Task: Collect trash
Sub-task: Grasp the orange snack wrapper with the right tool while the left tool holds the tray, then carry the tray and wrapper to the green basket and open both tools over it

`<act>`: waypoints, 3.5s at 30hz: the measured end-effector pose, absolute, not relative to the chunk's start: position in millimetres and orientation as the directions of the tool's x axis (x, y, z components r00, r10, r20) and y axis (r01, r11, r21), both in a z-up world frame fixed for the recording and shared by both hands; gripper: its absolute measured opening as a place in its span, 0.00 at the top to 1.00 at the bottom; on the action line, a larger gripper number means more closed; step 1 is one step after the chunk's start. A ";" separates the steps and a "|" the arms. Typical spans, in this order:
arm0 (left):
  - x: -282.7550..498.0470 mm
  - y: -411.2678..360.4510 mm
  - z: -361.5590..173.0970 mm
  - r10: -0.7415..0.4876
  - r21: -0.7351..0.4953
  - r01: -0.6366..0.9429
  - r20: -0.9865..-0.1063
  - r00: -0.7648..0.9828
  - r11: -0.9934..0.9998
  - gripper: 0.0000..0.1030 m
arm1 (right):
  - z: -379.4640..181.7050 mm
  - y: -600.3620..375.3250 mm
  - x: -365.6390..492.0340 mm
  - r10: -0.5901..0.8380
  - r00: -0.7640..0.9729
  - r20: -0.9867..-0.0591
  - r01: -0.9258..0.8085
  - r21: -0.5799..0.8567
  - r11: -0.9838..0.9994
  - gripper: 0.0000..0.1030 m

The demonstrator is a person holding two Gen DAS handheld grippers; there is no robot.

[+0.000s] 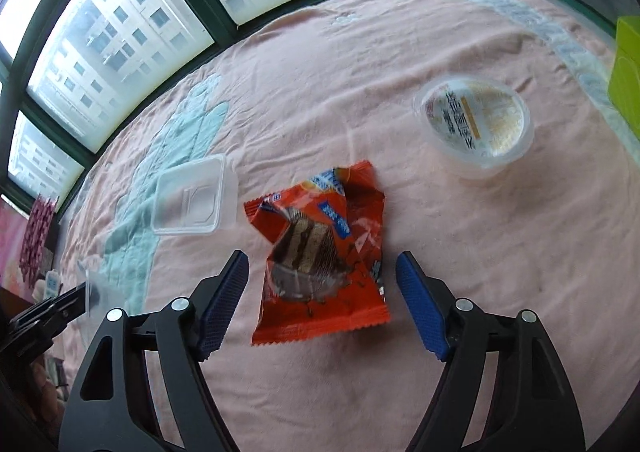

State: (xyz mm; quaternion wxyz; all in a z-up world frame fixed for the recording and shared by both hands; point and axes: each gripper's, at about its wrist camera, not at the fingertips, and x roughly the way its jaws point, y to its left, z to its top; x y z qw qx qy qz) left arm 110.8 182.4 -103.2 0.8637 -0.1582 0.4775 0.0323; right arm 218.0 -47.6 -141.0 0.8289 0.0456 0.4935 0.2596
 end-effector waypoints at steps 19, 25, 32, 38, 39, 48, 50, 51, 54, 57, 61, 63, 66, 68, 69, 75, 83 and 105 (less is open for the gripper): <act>102.5 153.3 -84.8 -0.118 -0.245 -0.153 -0.816 0.566 0.957 0.94 | -113.7 -76.4 172.9 0.484 0.443 -0.755 -0.382 0.330 0.863 0.55; 97.9 124.3 -74.7 -0.146 -0.245 -0.098 -0.806 0.574 0.965 0.94 | -92.6 -112.1 141.2 0.478 0.498 -0.724 -0.358 0.330 0.873 0.55; 96.1 74.3 -62.9 -0.200 -0.247 -0.005 -0.794 0.574 0.969 0.94 | -74.8 -169.8 105.1 0.431 0.560 -0.707 -0.295 0.316 0.902 0.55; 97.7 20.2 -54.9 -0.256 -0.246 0.094 -0.790 0.557 0.965 0.94 | -64.6 -227.6 76.2 0.372 0.618 -0.693 -0.212 0.309 0.927 0.55; 98.6 8.2 -53.2 -0.267 -0.246 0.115 -0.788 0.554 0.962 0.94 | -63.3 -241.7 70.5 0.357 0.629 -0.691 -0.187 0.312 0.932 0.55; 102.1 -74.6 -46.9 -0.347 -0.243 0.260 -0.787 0.511 0.935 0.94 | -59.2 -320.5 39.1 0.249 0.685 -0.684 -0.038 0.308 0.951 0.55; 102.2 -94.9 -45.7 -0.363 -0.241 0.294 -0.786 0.500 0.925 0.94 | -59.1 -338.8 31.0 0.222 0.692 -0.687 -0.003 0.305 0.952 0.55; 102.6 -103.6 -45.2 -0.371 -0.240 0.308 -0.786 0.495 0.921 0.94 | -59.0 -345.5 28.6 0.213 0.694 -0.687 0.008 0.303 0.953 0.55; 103.0 -128.8 -43.5 -0.390 -0.240 0.344 -0.784 0.484 0.908 0.94 | -58.9 -367.0 19.9 0.177 0.702 -0.690 0.050 0.295 0.954 0.55; 102.2 -153.7 -41.4 -0.405 -0.233 0.381 -0.783 0.473 0.895 0.94 | -59.4 -387.0 11.2 0.128 0.710 -0.692 0.094 0.274 0.957 0.55; 102.9 -183.5 -41.2 -0.421 -0.227 0.423 -0.789 0.448 0.877 0.94 | -61.4 -413.7 2.3 0.084 0.712 -0.697 0.146 0.264 0.953 0.54; 102.3 -197.2 -41.0 -0.425 -0.219 0.444 -0.790 0.441 0.869 0.94 | -61.8 -425.0 -3.5 0.055 0.712 -0.700 0.174 0.252 0.952 0.53; 100.9 -217.6 -41.3 -0.432 -0.209 0.475 -0.794 0.428 0.855 0.94 | -63.4 -442.6 -12.5 0.029 0.708 -0.706 0.213 0.252 0.944 0.52; 100.6 -230.5 -41.9 -0.438 -0.207 0.492 -0.796 0.418 0.846 0.94 | -64.2 -451.3 -17.9 0.015 0.707 -0.707 0.231 0.251 0.940 0.51; 100.3 -236.8 -42.0 -0.441 -0.206 0.501 -0.797 0.413 0.841 0.94 | -63.9 -453.1 -20.1 0.010 0.707 -0.707 0.237 0.251 0.939 0.50; 96.2 -268.2 -46.3 -0.439 -0.183 0.542 -0.810 0.390 0.820 0.94 | -65.7 -472.0 -33.9 -0.005 0.707 -0.707 0.271 0.264 0.925 0.42; 90.3 -293.5 -54.1 -0.428 -0.166 0.569 -0.827 0.365 0.806 0.94 | -60.8 -481.1 -44.6 -0.035 0.723 -0.690 0.287 0.254 0.924 0.34; 79.0 -310.0 -63.3 -0.448 -0.190 0.596 -0.835 0.320 0.780 0.60 | -58.7 -482.9 -51.7 -0.022 0.738 -0.675 0.287 0.283 0.915 0.31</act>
